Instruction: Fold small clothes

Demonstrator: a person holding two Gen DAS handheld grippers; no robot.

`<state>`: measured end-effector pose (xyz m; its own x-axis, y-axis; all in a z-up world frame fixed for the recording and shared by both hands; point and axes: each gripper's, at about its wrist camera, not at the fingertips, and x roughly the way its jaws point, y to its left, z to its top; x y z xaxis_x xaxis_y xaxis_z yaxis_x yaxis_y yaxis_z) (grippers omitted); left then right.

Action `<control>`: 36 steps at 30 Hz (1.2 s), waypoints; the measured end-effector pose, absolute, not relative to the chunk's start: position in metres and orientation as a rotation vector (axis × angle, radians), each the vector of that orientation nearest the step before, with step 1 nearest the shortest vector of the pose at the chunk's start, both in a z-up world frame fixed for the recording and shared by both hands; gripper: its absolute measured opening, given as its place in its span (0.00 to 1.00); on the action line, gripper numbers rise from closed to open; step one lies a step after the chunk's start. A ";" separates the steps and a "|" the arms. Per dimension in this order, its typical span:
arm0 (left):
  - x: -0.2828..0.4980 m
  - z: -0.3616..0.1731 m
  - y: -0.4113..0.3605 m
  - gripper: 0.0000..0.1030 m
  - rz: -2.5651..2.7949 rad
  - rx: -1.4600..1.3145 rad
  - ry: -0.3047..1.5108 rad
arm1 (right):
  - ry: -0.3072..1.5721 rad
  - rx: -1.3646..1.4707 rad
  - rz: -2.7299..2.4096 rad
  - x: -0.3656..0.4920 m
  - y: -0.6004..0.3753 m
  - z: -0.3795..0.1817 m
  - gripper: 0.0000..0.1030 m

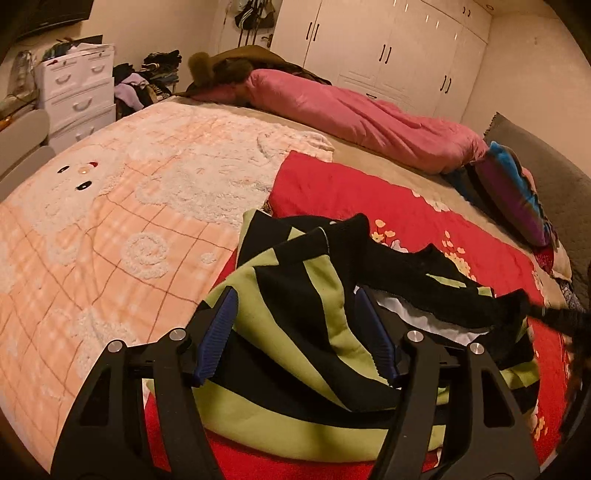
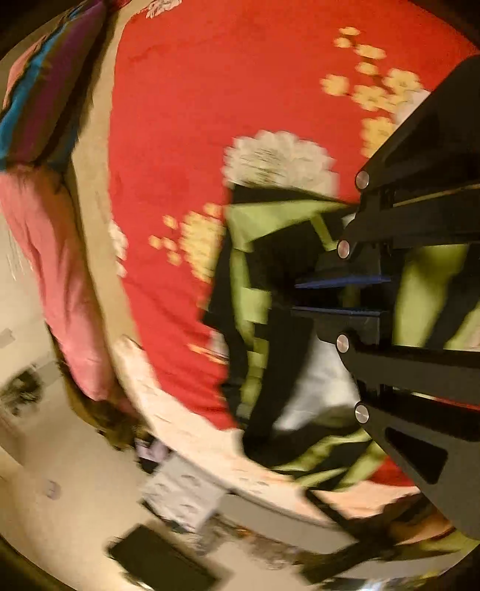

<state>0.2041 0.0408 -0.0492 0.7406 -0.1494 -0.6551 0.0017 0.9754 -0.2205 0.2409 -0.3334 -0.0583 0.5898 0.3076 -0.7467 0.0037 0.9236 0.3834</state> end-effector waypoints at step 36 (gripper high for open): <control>0.267 -0.087 -0.026 0.52 -0.359 0.547 0.873 | 0.911 0.212 0.189 0.235 -0.331 -0.090 0.73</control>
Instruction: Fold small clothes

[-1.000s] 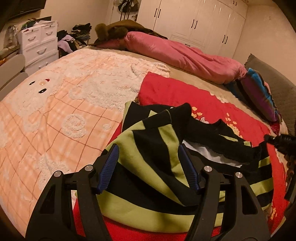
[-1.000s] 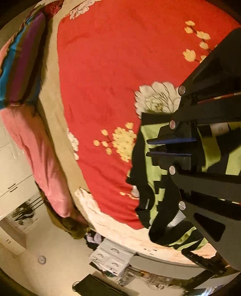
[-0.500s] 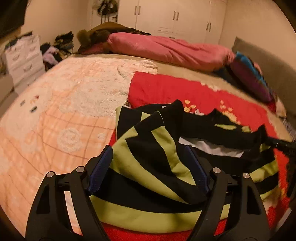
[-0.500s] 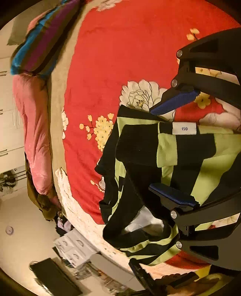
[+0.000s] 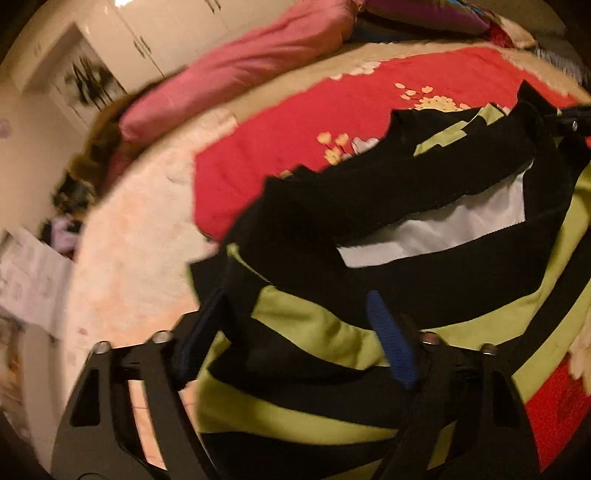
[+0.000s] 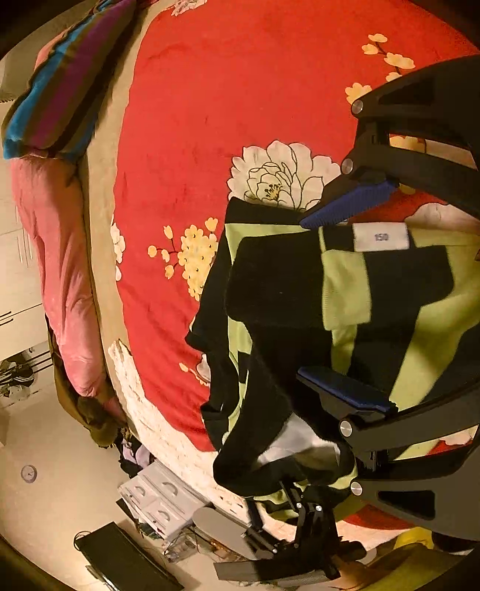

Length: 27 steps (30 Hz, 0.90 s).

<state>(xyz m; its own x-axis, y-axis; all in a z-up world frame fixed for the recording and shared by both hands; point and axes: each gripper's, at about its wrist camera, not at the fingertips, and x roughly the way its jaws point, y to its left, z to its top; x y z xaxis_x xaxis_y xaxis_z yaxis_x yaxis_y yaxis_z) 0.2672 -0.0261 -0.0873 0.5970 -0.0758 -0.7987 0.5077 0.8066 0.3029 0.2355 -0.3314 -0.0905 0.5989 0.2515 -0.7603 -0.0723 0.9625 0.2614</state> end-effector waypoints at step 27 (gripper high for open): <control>0.327 -0.078 0.086 0.32 -0.240 -0.463 0.861 | 0.906 0.273 0.115 0.302 -0.358 -0.094 0.15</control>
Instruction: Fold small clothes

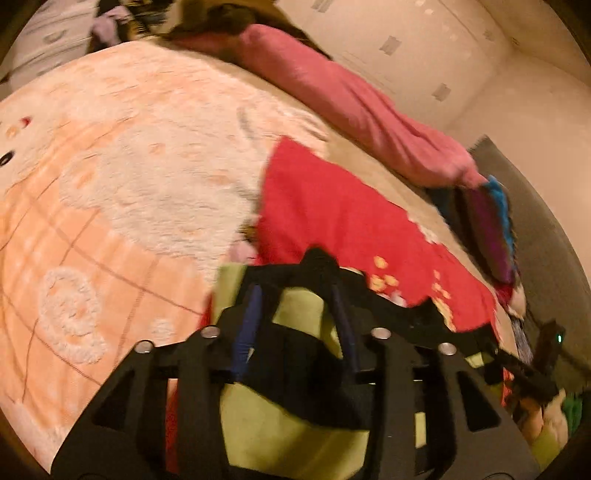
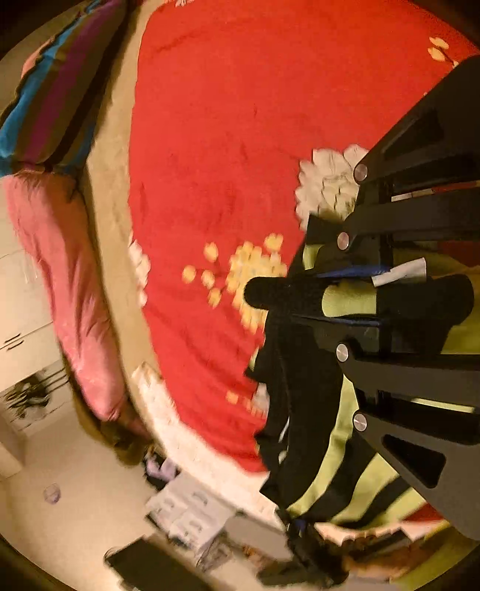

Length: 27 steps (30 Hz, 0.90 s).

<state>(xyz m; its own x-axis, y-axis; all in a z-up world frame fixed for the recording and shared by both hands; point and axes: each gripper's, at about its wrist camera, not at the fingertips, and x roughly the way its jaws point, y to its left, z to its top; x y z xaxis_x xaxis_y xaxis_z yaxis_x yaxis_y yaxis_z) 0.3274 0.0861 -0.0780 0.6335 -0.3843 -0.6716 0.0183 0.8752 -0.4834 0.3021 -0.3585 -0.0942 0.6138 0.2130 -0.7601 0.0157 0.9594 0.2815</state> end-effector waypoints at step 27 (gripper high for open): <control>0.229 -0.094 0.094 0.71 -0.171 -0.352 0.893 | 0.909 0.401 0.147 0.165 -0.374 -0.110 0.63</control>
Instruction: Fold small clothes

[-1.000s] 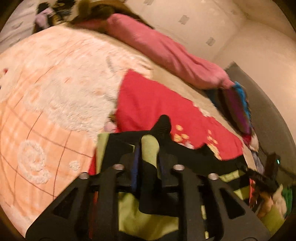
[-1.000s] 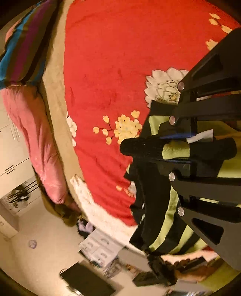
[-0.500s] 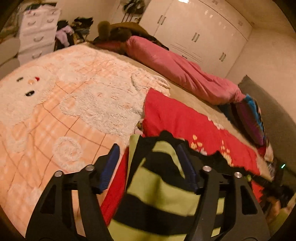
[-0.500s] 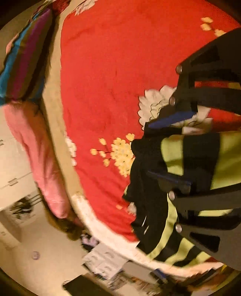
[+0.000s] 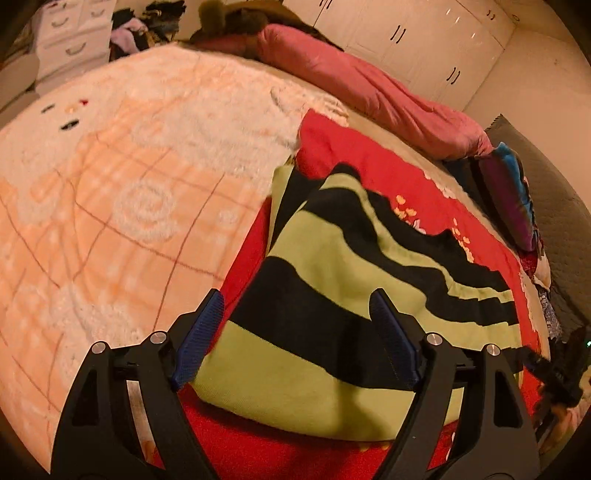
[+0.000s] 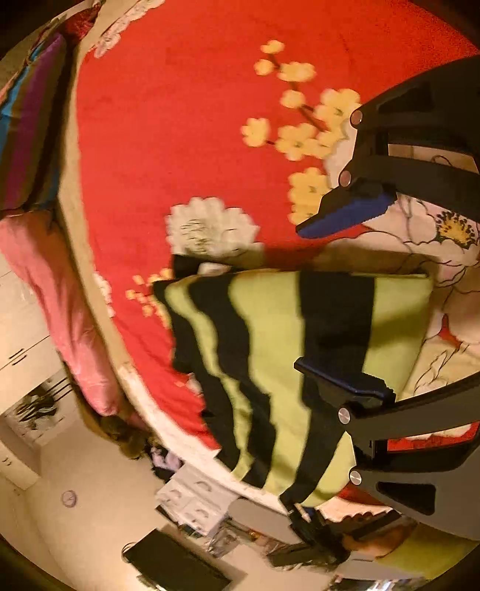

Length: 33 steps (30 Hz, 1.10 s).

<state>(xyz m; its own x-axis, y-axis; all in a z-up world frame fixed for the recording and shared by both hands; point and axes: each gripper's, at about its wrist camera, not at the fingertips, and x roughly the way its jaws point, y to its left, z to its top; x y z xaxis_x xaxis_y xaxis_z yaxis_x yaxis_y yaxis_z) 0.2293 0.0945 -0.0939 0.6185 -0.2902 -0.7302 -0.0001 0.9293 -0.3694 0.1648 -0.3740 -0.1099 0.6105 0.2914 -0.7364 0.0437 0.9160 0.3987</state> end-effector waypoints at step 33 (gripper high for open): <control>0.206 -0.068 0.074 0.51 -0.077 -0.184 0.844 | 0.863 0.292 0.117 0.158 -0.354 -0.073 0.46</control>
